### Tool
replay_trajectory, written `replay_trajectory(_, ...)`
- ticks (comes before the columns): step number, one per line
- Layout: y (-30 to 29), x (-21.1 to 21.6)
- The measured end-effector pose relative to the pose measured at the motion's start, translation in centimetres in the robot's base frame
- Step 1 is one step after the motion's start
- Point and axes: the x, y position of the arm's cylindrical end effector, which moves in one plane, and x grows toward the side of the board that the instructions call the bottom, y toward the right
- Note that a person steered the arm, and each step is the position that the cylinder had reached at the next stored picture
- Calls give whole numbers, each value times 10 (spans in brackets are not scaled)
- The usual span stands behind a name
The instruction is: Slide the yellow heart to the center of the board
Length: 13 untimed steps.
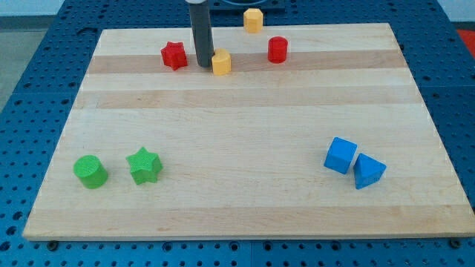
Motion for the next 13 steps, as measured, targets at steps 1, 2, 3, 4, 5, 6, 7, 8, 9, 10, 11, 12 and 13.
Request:
replay_trajectory(1,3,19)
replay_trajectory(2,0,5)
replay_trajectory(3,-24,-30)
replay_trajectory(4,-9,-28)
replay_trajectory(5,16,15)
replay_trajectory(6,35,29)
replay_trajectory(7,13,-17)
replay_trajectory(8,17,-24)
replay_trajectory(9,45,2)
replay_trajectory(10,65,39)
replay_trajectory(11,73,12)
replay_trajectory(12,73,-14)
replay_trajectory(13,89,-16)
